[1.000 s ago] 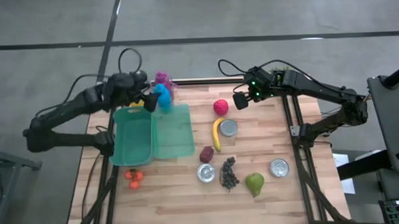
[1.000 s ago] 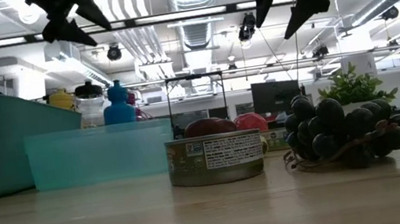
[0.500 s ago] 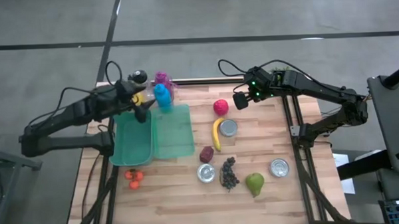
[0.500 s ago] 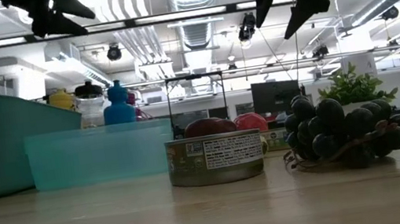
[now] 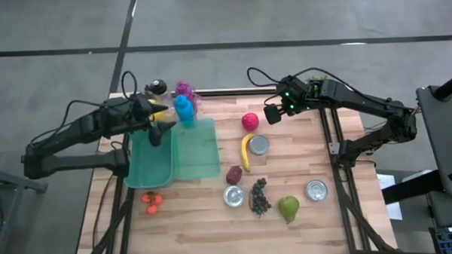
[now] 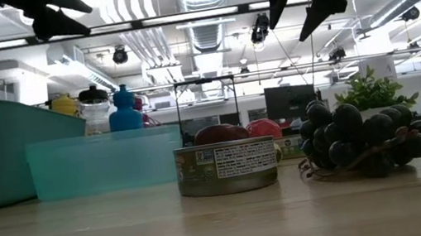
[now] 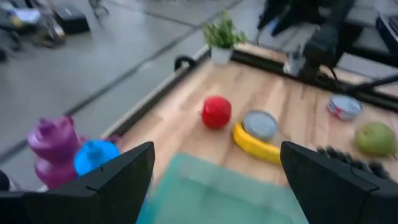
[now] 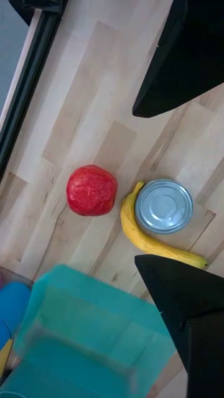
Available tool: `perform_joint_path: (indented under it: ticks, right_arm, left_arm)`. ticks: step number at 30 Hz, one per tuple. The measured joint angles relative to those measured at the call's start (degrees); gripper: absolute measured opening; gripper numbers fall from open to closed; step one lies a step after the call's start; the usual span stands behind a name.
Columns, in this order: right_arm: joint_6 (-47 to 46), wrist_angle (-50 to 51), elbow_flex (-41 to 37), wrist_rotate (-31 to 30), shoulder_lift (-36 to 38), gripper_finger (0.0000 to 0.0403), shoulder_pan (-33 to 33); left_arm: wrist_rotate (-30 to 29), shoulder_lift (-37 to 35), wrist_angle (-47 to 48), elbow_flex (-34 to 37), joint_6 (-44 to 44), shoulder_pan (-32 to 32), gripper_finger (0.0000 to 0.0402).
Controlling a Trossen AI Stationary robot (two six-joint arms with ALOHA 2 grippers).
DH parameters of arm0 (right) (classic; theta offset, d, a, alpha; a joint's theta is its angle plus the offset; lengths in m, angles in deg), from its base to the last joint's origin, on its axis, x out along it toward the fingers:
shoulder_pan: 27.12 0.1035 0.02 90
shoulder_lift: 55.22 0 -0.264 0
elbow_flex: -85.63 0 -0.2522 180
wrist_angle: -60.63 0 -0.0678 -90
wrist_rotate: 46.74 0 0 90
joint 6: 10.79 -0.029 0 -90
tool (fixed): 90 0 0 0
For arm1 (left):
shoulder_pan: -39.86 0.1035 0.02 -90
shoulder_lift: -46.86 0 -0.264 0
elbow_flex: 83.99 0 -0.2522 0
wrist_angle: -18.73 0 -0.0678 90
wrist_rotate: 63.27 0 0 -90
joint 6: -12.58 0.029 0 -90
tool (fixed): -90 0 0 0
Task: Pick & Place Food Item
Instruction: Put the tangerine into the green bin
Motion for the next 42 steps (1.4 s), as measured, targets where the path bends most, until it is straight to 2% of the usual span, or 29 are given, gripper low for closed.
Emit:
perform_joint_path:
  ticks: [4, 9, 16, 23, 31, 42]
  right_arm:
    - [-0.01, 0.00, -0.01, 0.01, 0.00, 0.0378, -0.01]
    - [0.00, 0.00, 0.00, 0.00, 0.00, 0.0378, 0.00]
    - [0.00, 0.00, 0.00, 0.00, 0.00, 0.0378, -0.02]
    - [0.00, 0.00, -0.02, 0.02, 0.00, 0.0378, -0.01]
    - [-0.01, 0.00, 0.00, 0.00, 0.00, 0.0378, -0.02]
    - [-0.02, 0.00, 0.00, 0.00, 0.00, 0.0378, -0.02]
  left_arm:
    - [0.83, 0.41, 7.06, -1.48, -3.43, -1.11, 0.0353]
    - [0.19, 0.38, 15.20, -1.76, -14.21, -4.97, 0.0353]
    - [-6.73, 1.97, 18.12, -2.33, -24.33, -16.40, 0.0353]
    - [-12.04, 8.56, 24.13, -7.22, -30.71, -27.04, 0.0353]
    - [-11.53, 16.57, 33.83, -12.34, -36.77, -34.50, 0.0353]
    - [-1.74, 20.66, 43.25, -13.44, -54.01, -45.08, 0.0353]
